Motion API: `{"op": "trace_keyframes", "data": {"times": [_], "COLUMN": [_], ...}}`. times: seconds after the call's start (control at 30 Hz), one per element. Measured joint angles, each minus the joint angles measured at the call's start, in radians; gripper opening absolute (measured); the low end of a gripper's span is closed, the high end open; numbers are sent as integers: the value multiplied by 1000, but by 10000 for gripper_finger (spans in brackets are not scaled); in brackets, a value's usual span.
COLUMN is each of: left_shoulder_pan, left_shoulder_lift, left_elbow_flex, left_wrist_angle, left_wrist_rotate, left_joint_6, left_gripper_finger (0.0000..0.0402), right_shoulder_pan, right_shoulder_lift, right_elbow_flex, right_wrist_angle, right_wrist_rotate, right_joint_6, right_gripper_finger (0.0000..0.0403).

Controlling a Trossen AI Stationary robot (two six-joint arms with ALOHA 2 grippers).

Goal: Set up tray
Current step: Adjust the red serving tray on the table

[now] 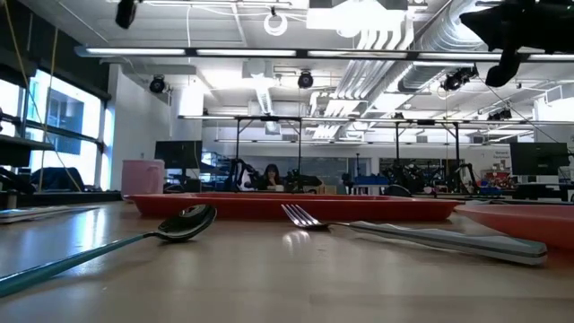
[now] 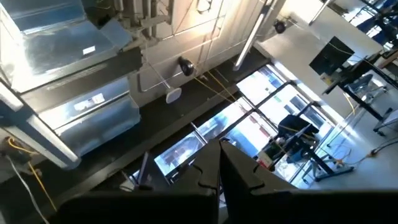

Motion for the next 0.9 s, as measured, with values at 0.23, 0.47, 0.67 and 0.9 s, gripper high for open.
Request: {"op": "trace_keyframes", "data": {"times": [0.23, 0.47, 0.67, 0.9], "left_shoulder_pan": [0, 4, 55, 53], "left_shoulder_lift": [227, 401, 433, 396], "left_elbow_flex": [182, 287, 319, 318], "left_wrist_angle": [-33, -34, -56, -190], "left_wrist_rotate": [47, 198, 385, 454], "left_joint_6": [-2, -15, -17, 29], "left_gripper_finger": [85, 85, 85, 85], "right_shoulder_pan": [0, 0, 0, -77], "right_shoulder_lift": [33, 218, 405, 616], "right_elbow_flex": [219, 639, 866, 916], "right_wrist_angle": [-413, -1217, -1680, -1885], "right_wrist_rotate": [7, -140, -372, -594], "right_joint_6": [51, 209, 327, 357], "right_gripper_finger": [0, 0, 7, 68]}}
